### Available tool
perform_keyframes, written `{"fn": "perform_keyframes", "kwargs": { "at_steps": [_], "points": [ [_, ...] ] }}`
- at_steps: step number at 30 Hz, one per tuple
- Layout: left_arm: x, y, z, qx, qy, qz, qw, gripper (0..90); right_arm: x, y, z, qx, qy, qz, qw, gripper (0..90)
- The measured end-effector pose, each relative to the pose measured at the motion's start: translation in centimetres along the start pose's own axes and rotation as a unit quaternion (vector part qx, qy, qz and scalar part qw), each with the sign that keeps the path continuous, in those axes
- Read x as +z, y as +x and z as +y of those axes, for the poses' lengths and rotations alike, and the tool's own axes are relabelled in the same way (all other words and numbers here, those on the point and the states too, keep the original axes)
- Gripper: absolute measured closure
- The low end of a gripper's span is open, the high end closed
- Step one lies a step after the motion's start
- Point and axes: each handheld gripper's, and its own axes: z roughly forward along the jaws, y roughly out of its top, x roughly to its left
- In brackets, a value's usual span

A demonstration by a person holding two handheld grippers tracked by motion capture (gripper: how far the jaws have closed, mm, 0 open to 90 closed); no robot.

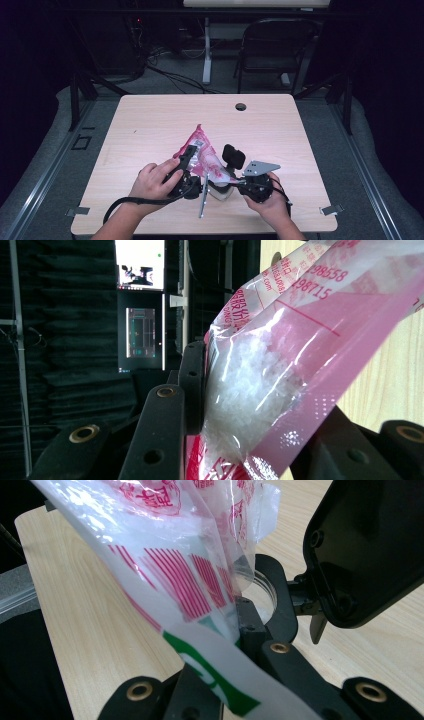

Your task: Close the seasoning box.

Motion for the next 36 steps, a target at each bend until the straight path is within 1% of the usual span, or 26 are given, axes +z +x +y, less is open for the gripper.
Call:
{"fn": "perform_keyframes", "kwargs": {
  "at_steps": [5,8,13,17,23,25,27,29,30,36],
  "points": [
    [0.02,-0.04,0.06,0.002,0.0,0.001,1.0,71.0,0.05,-0.02,-0.01,-0.001,0.002,-0.002,1.0,90.0],
    [0.06,-0.04,0.0,-0.001,0.003,-0.006,1.0,71.0,0.05,0.06,-0.03,-0.005,0.002,-0.005,1.0,90.0],
    [0.05,0.01,0.04,0.002,-0.002,0.0,1.0,70.9,0.05,0.05,-0.04,-0.005,0.002,-0.005,1.0,90.0],
    [0.08,0.04,0.05,0.003,-0.002,-0.002,1.0,70.8,0.04,0.02,-0.06,-0.004,0.002,-0.004,1.0,90.0],
    [0.11,-0.06,0.0,-0.004,0.001,-0.009,1.0,70.8,0.04,-0.01,-0.09,-0.003,0.002,-0.007,1.0,90.0],
    [0.12,-0.06,0.0,-0.003,0.001,-0.009,1.0,70.8,0.05,-0.01,-0.1,-0.003,0.002,-0.007,1.0,90.0],
    [0.18,-0.04,-0.02,-0.001,-0.003,-0.004,1.0,70.8,0.05,-0.04,-0.11,-0.002,0.002,-0.006,1.0,90.0],
    [0.21,-0.03,-0.05,-0.005,-0.003,-0.005,1.0,70.8,0.04,-0.05,-0.11,-0.002,0.001,-0.005,1.0,90.0],
    [0.21,0.01,-0.04,-0.002,-0.003,-0.005,1.0,70.8,0.04,-0.04,-0.12,-0.002,0.001,-0.005,1.0,90.0],
    [0.19,-0.03,-0.06,-0.005,-0.003,-0.005,1.0,70.8,0.03,-0.08,-0.17,0.002,0.0,-0.002,1.0,90.0]
  ]
}}
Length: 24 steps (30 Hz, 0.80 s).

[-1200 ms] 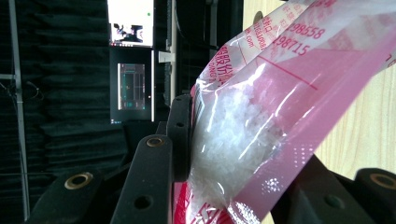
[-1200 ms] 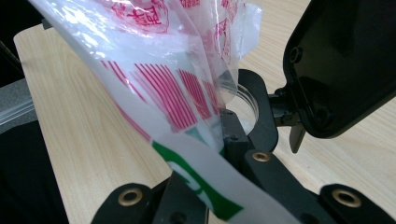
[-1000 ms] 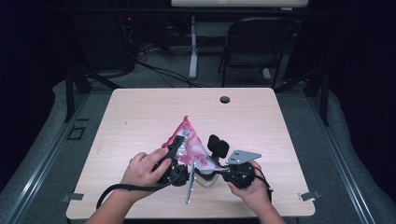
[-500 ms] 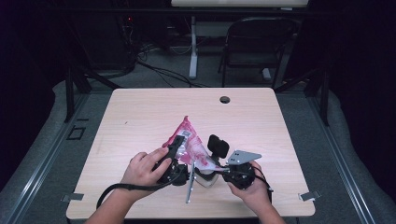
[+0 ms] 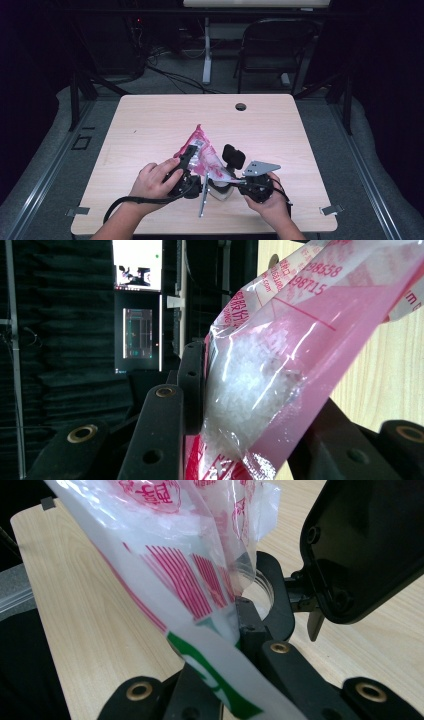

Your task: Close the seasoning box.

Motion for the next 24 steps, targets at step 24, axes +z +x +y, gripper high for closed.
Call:
{"fn": "perform_keyframes", "kwargs": {
  "at_steps": [24],
  "points": [
    [0.2,-0.19,-0.61,-0.015,0.006,-0.013,0.9998,70.7,0.09,0.19,0.01,0.002,-0.007,0.001,1.0,90.0]
  ]
}}
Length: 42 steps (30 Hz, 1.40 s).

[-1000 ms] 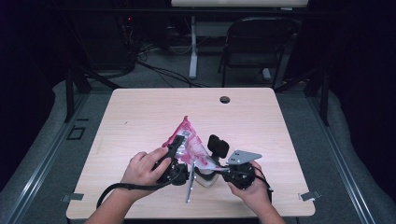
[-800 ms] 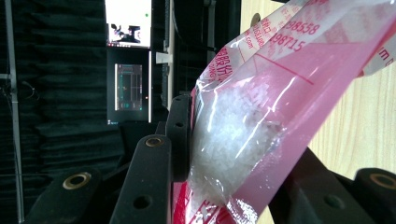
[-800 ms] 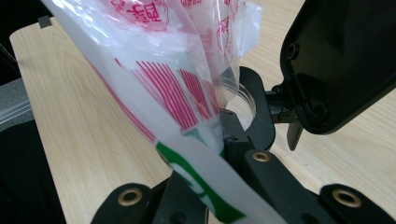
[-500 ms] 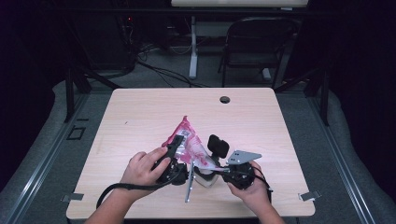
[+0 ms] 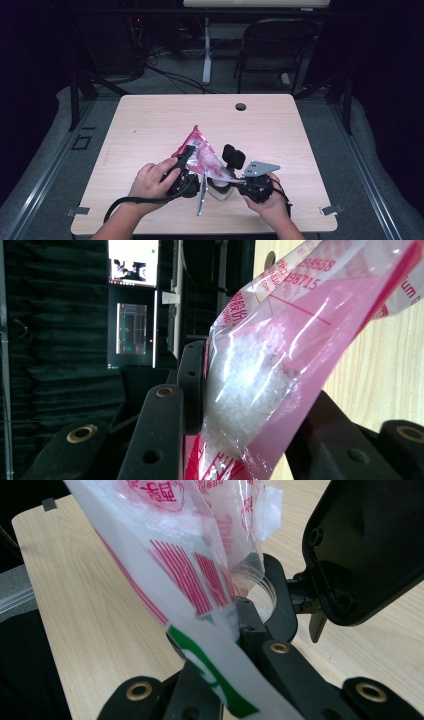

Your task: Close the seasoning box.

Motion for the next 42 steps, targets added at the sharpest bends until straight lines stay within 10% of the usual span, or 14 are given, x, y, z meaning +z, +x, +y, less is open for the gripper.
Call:
{"fn": "perform_keyframes", "kwargs": {
  "at_steps": [42],
  "points": [
    [0.9,-1.8,-2.1,-0.073,0.009,-0.046,0.9963,70.7,-0.5,0.2,0.3,-0.006,-0.012,-0.017,0.9998,90.0]
  ]
}}
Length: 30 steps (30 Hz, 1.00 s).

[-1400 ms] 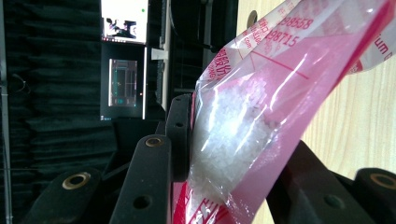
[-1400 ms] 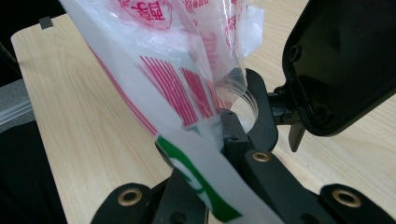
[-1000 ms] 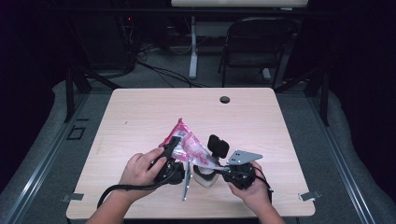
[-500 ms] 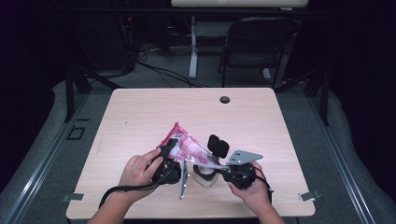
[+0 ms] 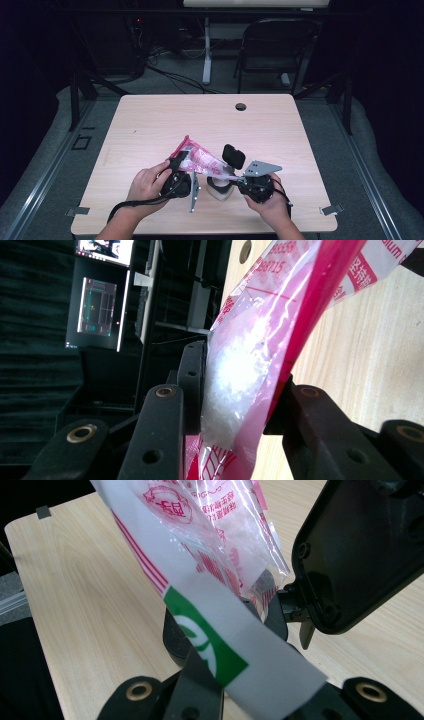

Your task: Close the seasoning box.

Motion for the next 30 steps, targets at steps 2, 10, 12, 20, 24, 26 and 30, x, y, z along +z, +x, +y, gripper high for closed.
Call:
{"fn": "perform_keyframes", "kwargs": {
  "at_steps": [2,10,12,20,24,26,30],
  "points": [
    [0.0,0.0,-0.1,-0.002,0.002,-0.001,1.0,70.6,0.0,0.0,0.0,0.0,-0.001,0.0,1.0,90.0],
    [-0.1,-0.2,-0.6,-0.013,0.0,-0.006,0.9999,70.7,0.1,0.2,0.2,-0.005,-0.005,0.001,1.0,90.0],
    [-0.1,-0.2,-0.7,-0.018,0.0,-0.01,0.9998,70.7,0.1,0.3,0.2,-0.005,-0.005,0.001,1.0,90.0],
    [0.0,-0.7,-1.5,-0.052,-0.003,-0.018,0.9985,70.7,0.3,0.4,0.5,-0.009,-0.004,0.002,0.9999,90.0],
    [0.1,-1.2,-1.8,-0.061,-0.004,-0.019,0.998,70.7,0.5,0.4,0.6,-0.004,-0.005,0.003,1.0,90.0],
    [0.1,-1.3,-1.9,-0.063,-0.005,-0.02,0.9978,70.6,0.4,0.4,0.7,-0.005,-0.003,0.004,1.0,90.0],
    [0.1,-1.6,-2.3,-0.074,-0.006,-0.02,0.9971,70.6,0.4,0.4,1.1,-0.008,0.0,0.001,1.0,90.0]
  ]
}}
